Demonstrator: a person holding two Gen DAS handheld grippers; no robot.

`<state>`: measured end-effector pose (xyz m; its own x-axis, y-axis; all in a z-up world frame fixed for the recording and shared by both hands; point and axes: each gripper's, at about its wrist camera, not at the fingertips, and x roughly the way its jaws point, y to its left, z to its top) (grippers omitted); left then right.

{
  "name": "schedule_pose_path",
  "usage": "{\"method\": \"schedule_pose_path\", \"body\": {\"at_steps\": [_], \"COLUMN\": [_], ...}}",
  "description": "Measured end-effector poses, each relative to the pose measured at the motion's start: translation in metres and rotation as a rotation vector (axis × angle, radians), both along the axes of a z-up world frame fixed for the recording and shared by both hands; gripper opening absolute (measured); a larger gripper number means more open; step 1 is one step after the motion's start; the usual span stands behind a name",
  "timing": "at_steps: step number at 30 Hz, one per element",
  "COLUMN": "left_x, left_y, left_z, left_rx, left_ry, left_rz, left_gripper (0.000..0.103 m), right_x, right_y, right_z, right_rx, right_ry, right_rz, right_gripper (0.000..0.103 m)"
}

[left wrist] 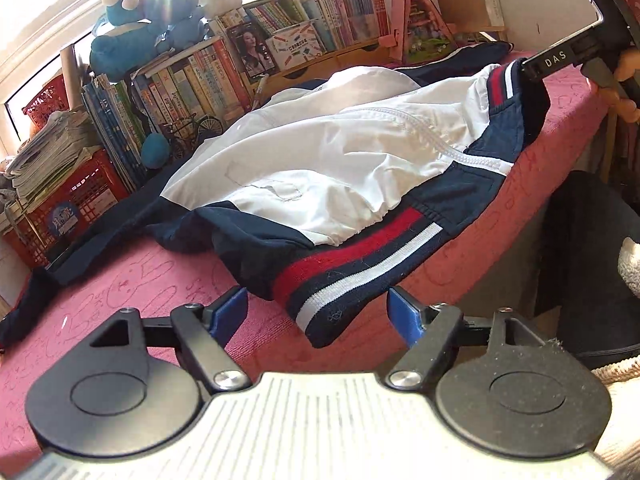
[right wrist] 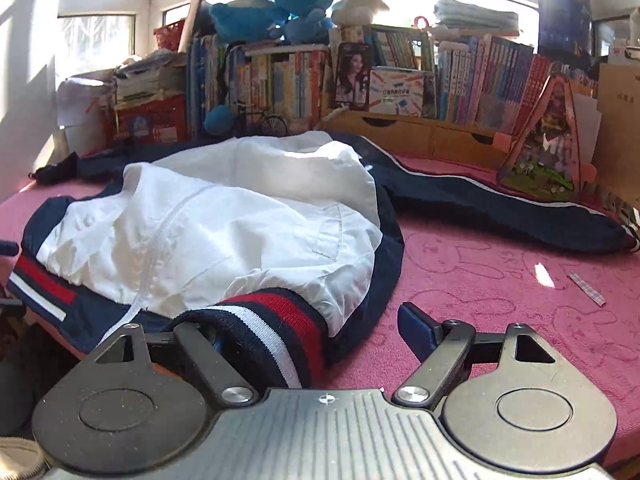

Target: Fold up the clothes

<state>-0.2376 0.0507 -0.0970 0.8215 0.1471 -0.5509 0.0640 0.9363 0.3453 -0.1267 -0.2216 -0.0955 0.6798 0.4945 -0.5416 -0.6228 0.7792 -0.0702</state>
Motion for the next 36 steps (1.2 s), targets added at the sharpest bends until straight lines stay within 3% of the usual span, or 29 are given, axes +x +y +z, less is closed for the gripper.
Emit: {"method": "schedule_pose_path", "body": {"at_steps": [2,4,5,6,8,12,16,18,19,20,21,25,28,30,34,36], "left_x": [0.007,0.014,0.017,0.021,0.025,0.011,-0.003,-0.008,-0.011,-0.013,-0.016,-0.048,-0.068,-0.075,-0.068,-0.061], "left_y": [-0.002,0.001,0.003,0.008,0.023,0.055,0.060,0.059,0.058,0.057,0.056,0.052,0.060,0.067,0.071,0.065], "left_z": [-0.008,-0.010,-0.007,-0.002,0.012,0.043,0.054,0.053,0.053,0.052,0.053,0.083,0.095,0.090,0.035,0.010], "left_rx": [0.038,0.035,0.020,0.013,-0.014,-0.197,-0.212,-0.198,-0.192,-0.185,-0.177,-0.147,-0.156,-0.191,-0.258,-0.219], "left_ry": [-0.032,-0.081,-0.106,-0.127,-0.173,-0.282,-0.352,-0.353,-0.354,-0.355,-0.356,-0.382,-0.314,-0.230,-0.002,0.094], "left_rz": [0.064,0.129,0.163,0.217,0.332,0.441,0.522,0.536,0.543,0.550,0.555,0.521,0.485,0.473,0.489,0.477], "left_gripper": [0.078,0.087,0.086,0.081,0.079,0.079,0.076,0.076,0.076,0.076,0.076,0.077,0.086,0.086,0.084,0.084], "right_x": [0.004,0.008,0.010,0.012,0.015,0.023,-0.009,-0.021,-0.022,-0.023,-0.025,-0.064,-0.090,-0.099,-0.101,-0.099], "right_y": [0.001,0.002,0.003,0.003,0.005,0.007,0.025,0.027,0.025,0.024,0.022,0.009,-0.004,-0.005,0.008,0.016], "right_z": [0.002,0.003,0.004,0.005,0.007,0.010,-0.019,-0.027,-0.025,-0.021,-0.016,0.039,0.078,0.079,0.029,0.001], "right_rx": [0.014,0.028,0.035,0.042,0.057,0.085,-0.050,-0.043,-0.031,-0.015,-0.002,-0.001,-0.003,-0.041,-0.170,-0.234], "right_ry": [0.009,0.018,0.023,0.028,0.037,0.055,-0.020,-0.085,-0.090,-0.097,-0.109,-0.258,-0.256,-0.197,-0.019,0.034], "right_rz": [-0.017,-0.034,-0.043,-0.052,-0.069,-0.103,-0.102,-0.133,-0.151,-0.169,-0.181,-0.125,-0.035,0.023,0.102,0.136], "right_gripper": [0.071,0.054,0.041,0.036,0.036,0.041,0.048,0.048,0.044,0.020,0.012,0.012,0.015,0.015,0.015,0.021]}}
